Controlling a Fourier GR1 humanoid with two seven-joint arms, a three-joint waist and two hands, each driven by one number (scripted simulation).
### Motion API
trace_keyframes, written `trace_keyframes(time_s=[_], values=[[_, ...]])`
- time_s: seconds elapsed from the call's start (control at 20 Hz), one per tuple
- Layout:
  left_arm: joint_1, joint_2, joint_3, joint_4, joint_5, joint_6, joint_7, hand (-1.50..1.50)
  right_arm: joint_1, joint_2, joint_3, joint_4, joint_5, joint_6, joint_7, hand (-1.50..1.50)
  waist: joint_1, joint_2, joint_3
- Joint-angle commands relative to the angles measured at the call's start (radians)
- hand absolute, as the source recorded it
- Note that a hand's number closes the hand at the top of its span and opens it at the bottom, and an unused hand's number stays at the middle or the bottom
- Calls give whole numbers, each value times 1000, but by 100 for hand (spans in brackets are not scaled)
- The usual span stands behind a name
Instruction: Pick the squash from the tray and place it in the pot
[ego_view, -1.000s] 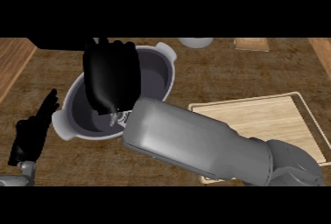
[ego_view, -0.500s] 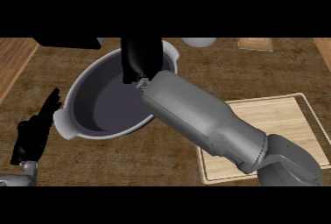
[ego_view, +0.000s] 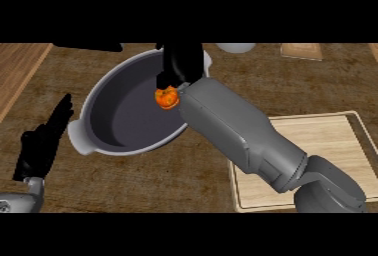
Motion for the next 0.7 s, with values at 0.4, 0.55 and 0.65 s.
trace_keyframes(time_s=[0.4, 0.55, 0.65], values=[[8, -37, -18, 17, -14, -1, -7, 0, 25, 0, -106, -41, -185, -275, -295, -150, -4, -2, 2], [11, -22, -10, 4, -16, -7, -9, 0, 34, 0, -155, -109, -257, -369, -354, -150, 1, -5, 2], [-13, -27, 15, 33, -8, 4, 5, 0, 62, 0, -189, -138, -322, -363, -425, -150, -25, -6, 2]])
